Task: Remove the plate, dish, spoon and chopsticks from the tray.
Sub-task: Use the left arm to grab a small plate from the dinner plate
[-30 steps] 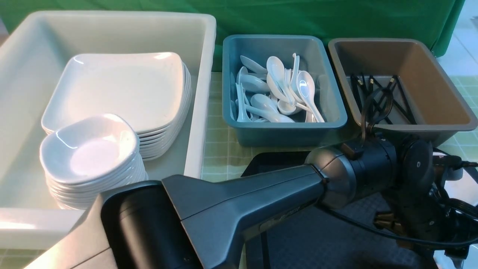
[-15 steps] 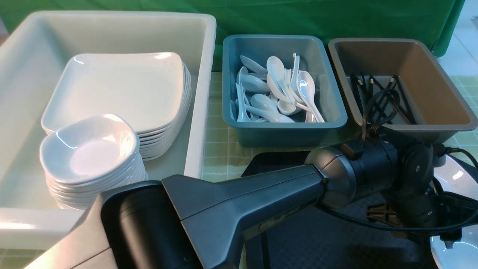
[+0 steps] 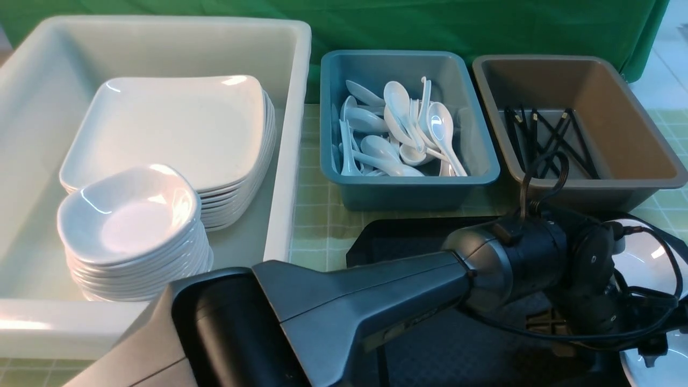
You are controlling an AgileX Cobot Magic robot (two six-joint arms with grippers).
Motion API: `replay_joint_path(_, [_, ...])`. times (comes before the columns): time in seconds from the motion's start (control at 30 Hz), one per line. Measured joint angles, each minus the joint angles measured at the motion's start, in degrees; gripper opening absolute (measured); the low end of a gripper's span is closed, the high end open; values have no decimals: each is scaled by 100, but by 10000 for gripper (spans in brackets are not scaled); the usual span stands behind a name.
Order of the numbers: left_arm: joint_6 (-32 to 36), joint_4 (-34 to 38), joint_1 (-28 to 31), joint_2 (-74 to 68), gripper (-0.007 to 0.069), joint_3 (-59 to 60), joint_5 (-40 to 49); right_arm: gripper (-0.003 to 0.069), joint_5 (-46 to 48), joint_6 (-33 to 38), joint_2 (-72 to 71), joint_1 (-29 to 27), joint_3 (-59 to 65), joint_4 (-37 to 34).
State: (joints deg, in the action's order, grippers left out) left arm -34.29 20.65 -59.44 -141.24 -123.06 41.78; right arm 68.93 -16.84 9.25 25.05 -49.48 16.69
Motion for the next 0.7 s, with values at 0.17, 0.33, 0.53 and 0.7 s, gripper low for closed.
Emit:
replay_joint_path(0.17, [0, 201, 0, -45, 442, 0, -103, 104, -4, 0, 0, 0, 0, 0])
replay_joint_path(0.33, [-1, 547, 0, -106, 425, 0, -229, 104, -11, 0, 0, 0, 14, 0])
replay_joint_path(0.53, [-1, 489, 0, -137, 310, 0, -244, 107, -18, 0, 0, 0, 258, 11])
replay_joint_path(0.7, [87, 306, 0, -155, 94, 0, -220, 117, -25, 0, 0, 0, 403, 11])
